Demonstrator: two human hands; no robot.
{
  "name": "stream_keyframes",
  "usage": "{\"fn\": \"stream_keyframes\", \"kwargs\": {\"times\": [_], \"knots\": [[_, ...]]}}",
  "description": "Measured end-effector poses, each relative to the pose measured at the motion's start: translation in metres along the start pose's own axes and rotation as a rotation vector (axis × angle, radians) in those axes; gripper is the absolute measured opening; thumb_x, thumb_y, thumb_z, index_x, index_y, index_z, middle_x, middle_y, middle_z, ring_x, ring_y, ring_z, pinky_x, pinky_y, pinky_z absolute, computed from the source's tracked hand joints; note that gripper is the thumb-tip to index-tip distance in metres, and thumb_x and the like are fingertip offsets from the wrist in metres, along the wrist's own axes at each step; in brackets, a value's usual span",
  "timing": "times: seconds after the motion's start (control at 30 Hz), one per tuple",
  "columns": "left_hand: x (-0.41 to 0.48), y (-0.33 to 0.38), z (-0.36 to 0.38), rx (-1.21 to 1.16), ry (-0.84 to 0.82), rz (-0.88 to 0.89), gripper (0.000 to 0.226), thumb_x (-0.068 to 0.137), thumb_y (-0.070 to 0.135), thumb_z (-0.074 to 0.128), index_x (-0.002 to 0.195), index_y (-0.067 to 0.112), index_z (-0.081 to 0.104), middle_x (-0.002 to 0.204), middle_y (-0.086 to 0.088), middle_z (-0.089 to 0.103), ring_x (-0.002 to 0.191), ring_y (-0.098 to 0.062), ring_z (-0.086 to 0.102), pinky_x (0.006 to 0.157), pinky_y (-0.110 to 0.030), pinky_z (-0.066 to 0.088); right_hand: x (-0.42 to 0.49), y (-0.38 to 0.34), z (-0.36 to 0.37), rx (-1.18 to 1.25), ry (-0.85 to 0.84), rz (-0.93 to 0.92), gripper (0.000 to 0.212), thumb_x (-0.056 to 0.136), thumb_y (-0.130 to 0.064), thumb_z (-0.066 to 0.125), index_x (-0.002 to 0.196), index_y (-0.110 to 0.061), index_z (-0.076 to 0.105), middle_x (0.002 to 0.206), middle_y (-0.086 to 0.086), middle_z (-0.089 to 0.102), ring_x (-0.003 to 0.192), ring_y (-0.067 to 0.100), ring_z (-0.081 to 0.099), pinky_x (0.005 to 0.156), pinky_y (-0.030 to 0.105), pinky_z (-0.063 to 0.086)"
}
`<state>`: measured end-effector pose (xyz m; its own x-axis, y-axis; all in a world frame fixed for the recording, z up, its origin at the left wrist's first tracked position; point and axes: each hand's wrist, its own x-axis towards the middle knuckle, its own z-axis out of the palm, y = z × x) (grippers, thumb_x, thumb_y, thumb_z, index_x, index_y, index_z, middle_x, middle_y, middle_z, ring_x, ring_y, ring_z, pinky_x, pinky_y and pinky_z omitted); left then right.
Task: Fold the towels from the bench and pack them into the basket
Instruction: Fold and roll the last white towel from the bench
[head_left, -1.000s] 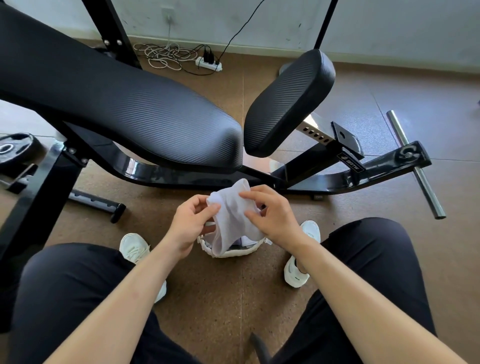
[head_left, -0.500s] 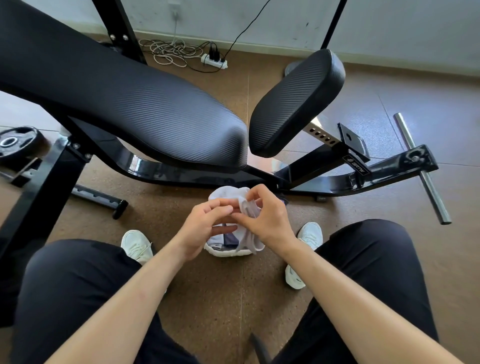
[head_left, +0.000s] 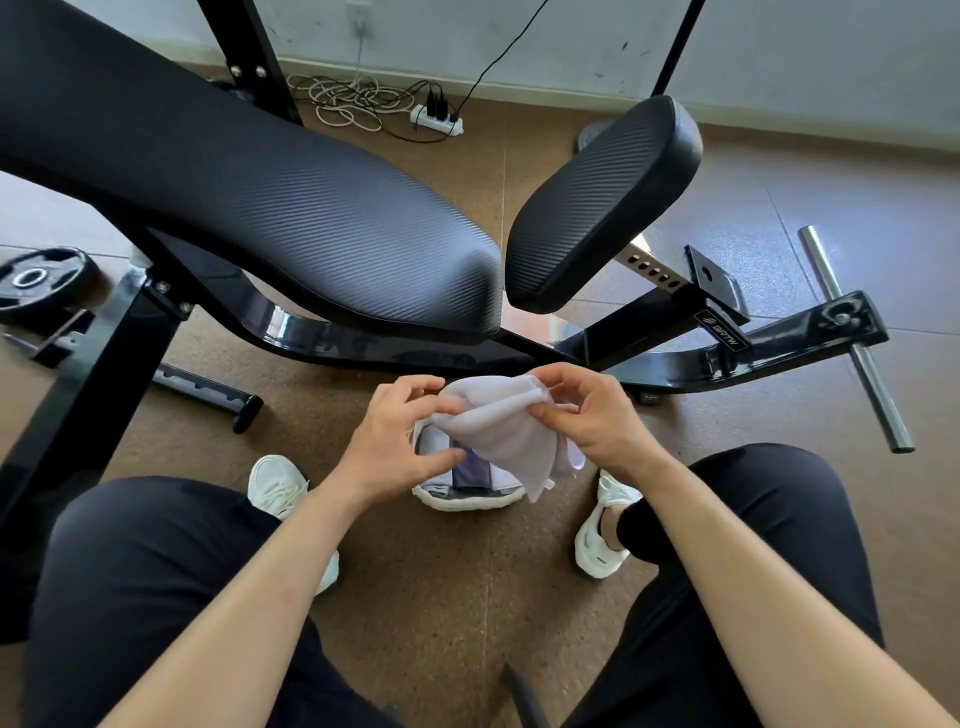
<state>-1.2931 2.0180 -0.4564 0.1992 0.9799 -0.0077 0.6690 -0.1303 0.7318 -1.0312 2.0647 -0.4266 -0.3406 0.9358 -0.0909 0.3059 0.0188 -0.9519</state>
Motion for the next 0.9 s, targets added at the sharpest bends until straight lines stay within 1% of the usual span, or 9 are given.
{"fn": "stream_keyframes", "kwargs": {"times": [0.07, 0.17, 0.23, 0.33, 0.43, 0.6, 0.73, 0.8, 0.9], "knots": [[-0.002, 0.001, 0.004, 0.03, -0.045, 0.033, 0.047, 0.073, 0.052, 0.073, 0.118, 0.036, 0.068, 0.139, 0.008, 0.05, 0.128, -0.014, 0.04, 0.102, -0.037, 0.041, -0.003, -0.001, -0.006, 0.081, -0.001, 0.014, 0.022, 0.092, -0.012, 0.073, 0.109, -0.026, 0.073, 0.107, 0.004, 0.074, 0.101, 0.025, 0.067, 0.093, 0.043, 0.056], [-0.004, 0.003, 0.005, 0.066, -0.054, 0.068, 0.042, 0.078, 0.053, 0.071, 0.113, 0.031, 0.069, 0.133, 0.008, 0.056, 0.121, -0.014, 0.048, 0.094, -0.045, 0.051, -0.005, -0.002, -0.012, 0.146, -0.015, 0.049, 0.019, 0.091, -0.019, 0.072, 0.11, -0.022, 0.073, 0.11, 0.009, 0.074, 0.107, 0.031, 0.068, 0.095, 0.042, 0.056], [-0.004, 0.007, 0.003, 0.01, -0.02, 0.069, 0.033, 0.078, 0.055, 0.069, 0.098, 0.028, 0.067, 0.123, 0.009, 0.061, 0.114, -0.013, 0.056, 0.09, -0.042, 0.054, -0.004, -0.001, -0.016, 0.152, -0.001, 0.069, 0.018, 0.093, -0.016, 0.07, 0.111, -0.017, 0.072, 0.11, 0.011, 0.073, 0.105, 0.026, 0.069, 0.095, 0.041, 0.055], [-0.003, 0.017, 0.002, -0.164, 0.024, 0.011, 0.024, 0.082, 0.037, 0.081, 0.089, 0.027, 0.06, 0.106, 0.005, 0.065, 0.101, -0.01, 0.063, 0.082, -0.03, 0.055, -0.002, 0.006, -0.016, 0.107, 0.034, 0.111, 0.015, 0.097, -0.012, 0.067, 0.111, -0.016, 0.07, 0.106, 0.006, 0.074, 0.101, 0.02, 0.07, 0.092, 0.04, 0.057], [-0.002, 0.022, 0.004, -0.251, 0.029, -0.054, 0.025, 0.085, 0.027, 0.081, 0.095, 0.024, 0.058, 0.099, 0.008, 0.062, 0.093, -0.004, 0.062, 0.072, -0.019, 0.054, 0.0, 0.012, -0.01, 0.086, 0.031, 0.136, 0.015, 0.098, -0.012, 0.065, 0.113, -0.013, 0.067, 0.11, 0.009, 0.073, 0.105, 0.025, 0.07, 0.095, 0.042, 0.058], [0.001, 0.02, 0.001, -0.494, 0.111, -0.18, 0.044, 0.086, 0.021, 0.079, 0.119, 0.026, 0.051, 0.113, 0.002, 0.061, 0.102, -0.012, 0.064, 0.075, -0.023, 0.057, -0.002, 0.005, -0.001, 0.132, -0.021, 0.164, 0.018, 0.099, -0.009, 0.063, 0.116, -0.013, 0.062, 0.113, 0.006, 0.073, 0.106, 0.019, 0.07, 0.092, 0.034, 0.057], [0.004, 0.018, 0.0, -0.679, 0.219, -0.317, 0.057, 0.086, 0.027, 0.079, 0.135, 0.028, 0.049, 0.114, 0.0, 0.069, 0.099, -0.017, 0.071, 0.077, -0.031, 0.061, -0.009, -0.008, 0.006, 0.136, -0.114, 0.106, 0.053, 0.094, 0.001, 0.065, 0.137, -0.027, 0.05, 0.113, 0.012, 0.07, 0.104, 0.026, 0.072, 0.086, 0.036, 0.061], [0.005, 0.016, 0.001, -0.646, 0.254, -0.331, 0.051, 0.088, 0.029, 0.078, 0.132, 0.028, 0.053, 0.113, 0.001, 0.069, 0.097, -0.016, 0.071, 0.075, -0.029, 0.06, -0.013, -0.015, 0.011, 0.082, -0.204, 0.067, 0.067, 0.094, 0.003, 0.064, 0.145, -0.037, 0.046, 0.115, 0.002, 0.067, 0.106, 0.018, 0.07, 0.085, 0.032, 0.06], [0.005, 0.014, 0.003, -0.572, 0.269, -0.323, 0.048, 0.089, 0.031, 0.076, 0.132, 0.026, 0.054, 0.115, 0.004, 0.067, 0.099, -0.012, 0.068, 0.074, -0.024, 0.056, -0.016, -0.022, 0.019, -0.072, -0.305, 0.023, 0.066, 0.095, 0.001, 0.06, 0.145, -0.039, 0.049, 0.125, -0.016, 0.058, 0.108, 0.004, 0.062, 0.082, 0.021, 0.052]]}}
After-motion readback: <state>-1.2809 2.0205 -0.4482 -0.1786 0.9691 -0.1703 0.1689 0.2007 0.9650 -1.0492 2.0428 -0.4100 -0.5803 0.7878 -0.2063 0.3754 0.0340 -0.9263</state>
